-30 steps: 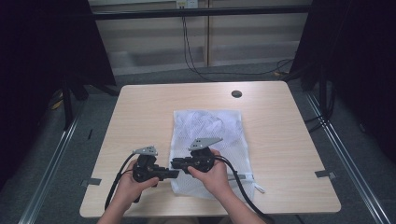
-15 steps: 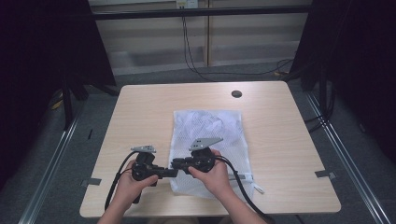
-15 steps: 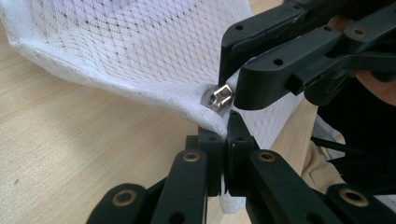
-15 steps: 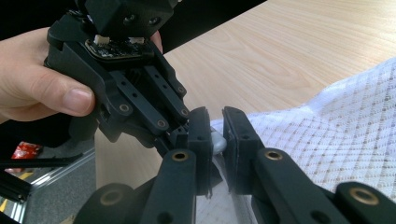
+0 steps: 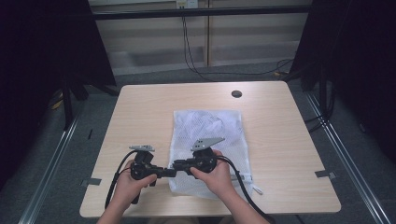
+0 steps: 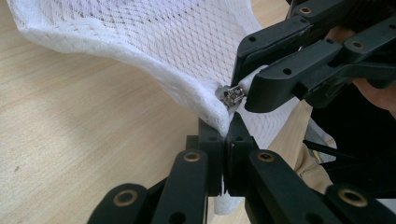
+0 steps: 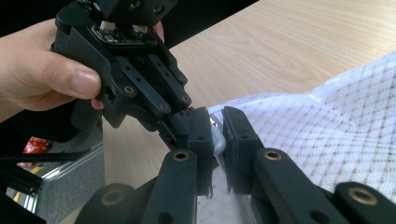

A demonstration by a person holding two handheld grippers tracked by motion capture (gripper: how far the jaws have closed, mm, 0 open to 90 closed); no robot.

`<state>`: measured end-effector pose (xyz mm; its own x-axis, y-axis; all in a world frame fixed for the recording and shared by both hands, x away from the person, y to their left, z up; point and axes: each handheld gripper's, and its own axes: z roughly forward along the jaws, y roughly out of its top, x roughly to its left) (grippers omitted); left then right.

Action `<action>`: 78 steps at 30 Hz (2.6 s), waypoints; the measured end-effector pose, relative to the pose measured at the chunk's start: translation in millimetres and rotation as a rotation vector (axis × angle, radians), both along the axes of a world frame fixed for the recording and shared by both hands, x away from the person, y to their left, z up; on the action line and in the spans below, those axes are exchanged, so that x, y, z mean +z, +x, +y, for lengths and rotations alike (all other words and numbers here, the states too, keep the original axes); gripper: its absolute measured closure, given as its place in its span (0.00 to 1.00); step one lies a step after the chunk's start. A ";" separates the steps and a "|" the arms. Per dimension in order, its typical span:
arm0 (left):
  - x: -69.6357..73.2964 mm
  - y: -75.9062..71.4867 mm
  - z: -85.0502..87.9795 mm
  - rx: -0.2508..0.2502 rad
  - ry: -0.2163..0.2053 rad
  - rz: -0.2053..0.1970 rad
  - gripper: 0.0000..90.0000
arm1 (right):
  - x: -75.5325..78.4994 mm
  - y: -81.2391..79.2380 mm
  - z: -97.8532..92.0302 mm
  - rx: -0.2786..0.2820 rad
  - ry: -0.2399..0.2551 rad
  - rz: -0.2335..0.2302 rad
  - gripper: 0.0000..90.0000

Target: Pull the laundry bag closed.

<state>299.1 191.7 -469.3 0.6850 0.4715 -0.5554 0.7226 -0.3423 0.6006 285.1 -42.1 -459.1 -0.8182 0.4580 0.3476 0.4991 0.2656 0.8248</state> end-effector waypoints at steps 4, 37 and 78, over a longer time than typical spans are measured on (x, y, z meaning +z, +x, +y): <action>0.9 0.0 1.4 0.000 -0.010 0.006 0.98 | -0.9 0.7 -3.0 -0.006 0.009 0.015 0.92; 1.3 -0.7 0.4 0.003 0.004 -0.007 0.98 | -2.9 -3.9 -14.5 -0.012 0.007 0.018 0.93; 2.4 -1.6 2.4 0.005 -0.005 -0.014 0.98 | 1.0 -2.0 -34.8 -0.024 -0.016 0.035 0.97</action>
